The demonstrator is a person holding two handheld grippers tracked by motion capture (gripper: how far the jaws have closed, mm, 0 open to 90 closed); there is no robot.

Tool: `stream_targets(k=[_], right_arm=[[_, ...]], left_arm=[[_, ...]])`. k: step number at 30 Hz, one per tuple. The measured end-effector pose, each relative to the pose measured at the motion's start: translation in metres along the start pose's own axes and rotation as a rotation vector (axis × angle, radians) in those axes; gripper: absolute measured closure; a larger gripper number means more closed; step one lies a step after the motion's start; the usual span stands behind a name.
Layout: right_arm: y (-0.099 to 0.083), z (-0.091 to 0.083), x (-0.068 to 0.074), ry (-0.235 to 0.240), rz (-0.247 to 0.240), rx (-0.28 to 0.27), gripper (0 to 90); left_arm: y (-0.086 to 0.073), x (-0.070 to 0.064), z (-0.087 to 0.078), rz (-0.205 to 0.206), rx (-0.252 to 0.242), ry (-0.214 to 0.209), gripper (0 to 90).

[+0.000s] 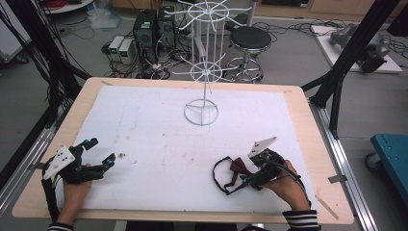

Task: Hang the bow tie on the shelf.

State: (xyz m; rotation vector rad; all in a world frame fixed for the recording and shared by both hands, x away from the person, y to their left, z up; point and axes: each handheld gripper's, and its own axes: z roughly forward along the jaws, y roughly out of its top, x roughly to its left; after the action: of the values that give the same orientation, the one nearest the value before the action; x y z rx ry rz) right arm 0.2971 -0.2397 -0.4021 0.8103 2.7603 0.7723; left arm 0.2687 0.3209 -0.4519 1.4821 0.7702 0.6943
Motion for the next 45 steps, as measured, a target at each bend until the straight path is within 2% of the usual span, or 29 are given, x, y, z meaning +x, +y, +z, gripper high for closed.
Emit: stream_targets(k=[2,9,10,12,13,14,15,19,20,21,23,24,25,34,39,41,42,45], right_arm=[[0.0004,0.0006,-0.0003,0.014,0.013,0.004,23.3],[0.0005,0.0020,-0.0010,0.037,0.015,0.016,29.7],[0.0004,0.0032,-0.0009,0.036,0.004,0.030,34.0],[0.0006,0.0037,-0.0001,0.030,-0.006,0.038,35.3],[0.0009,0.0051,0.0001,0.027,-0.026,0.050,38.6],[0.0009,0.0051,0.0001,0.027,-0.026,0.050,38.6],[0.0011,0.0062,0.0006,0.026,-0.030,0.066,44.1],[0.0010,0.0071,0.0003,0.012,-0.038,0.081,49.1],[0.0009,0.0075,0.0000,0.009,-0.044,0.083,52.2],[0.0008,0.0074,0.0000,0.007,-0.039,0.087,62.1],[0.0007,0.0076,0.0000,0.007,-0.043,0.091,71.6],[0.0007,0.0076,0.0000,0.007,-0.043,0.091,71.6],[0.0007,0.0076,0.0002,0.008,-0.040,0.090,75.8],[0.0006,0.0072,-0.0011,0.002,-0.013,0.079,77.1],[0.0008,0.0047,-0.0023,0.004,0.010,0.048,77.1],[0.0008,0.0027,-0.0027,0.002,0.018,0.014,77.1],[0.0008,0.0027,-0.0027,0.002,0.018,0.014,77.1],[0.0020,-0.0012,-0.0039,0.015,0.022,-0.056,77.1]], left_arm=[[0.0000,0.0001,0.0000,-0.001,0.000,0.000,9.0],[0.0001,0.0006,-0.0003,-0.001,-0.002,-0.001,9.1],[0.0000,0.0006,-0.0002,-0.001,-0.003,0.000,9.1],[0.0000,0.0005,-0.0002,-0.004,-0.004,0.000,9.0],[0.0000,0.0006,-0.0004,-0.003,-0.003,0.001,9.0],[0.0000,0.0005,-0.0004,-0.004,-0.003,0.001,9.0],[-0.0001,0.0004,-0.0003,-0.005,-0.005,0.001,9.0],[-0.0001,0.0005,-0.0006,-0.006,-0.005,0.002,9.1],[-0.0002,0.0006,-0.0007,-0.006,-0.006,0.001,9.1],[-0.0001,0.0006,-0.0007,-0.006,-0.006,0.002,9.1],[-0.0002,0.0007,-0.0008,-0.006,-0.008,0.001,9.1],[-0.0002,0.0008,-0.0008,-0.007,-0.008,0.001,9.1],[-0.0003,0.0009,-0.0010,-0.009,-0.010,0.003,9.0],[-0.0004,0.0012,-0.0015,-0.008,-0.014,0.003,9.0],[-0.0004,0.0010,-0.0014,-0.009,-0.015,0.003,9.1],[-0.0004,0.0011,-0.0016,-0.008,-0.015,0.003,9.0],[-0.0004,0.0011,-0.0015,-0.008,-0.015,0.002,9.0],[-0.0005,0.0012,-0.0015,-0.011,-0.016,0.003,9.1]])
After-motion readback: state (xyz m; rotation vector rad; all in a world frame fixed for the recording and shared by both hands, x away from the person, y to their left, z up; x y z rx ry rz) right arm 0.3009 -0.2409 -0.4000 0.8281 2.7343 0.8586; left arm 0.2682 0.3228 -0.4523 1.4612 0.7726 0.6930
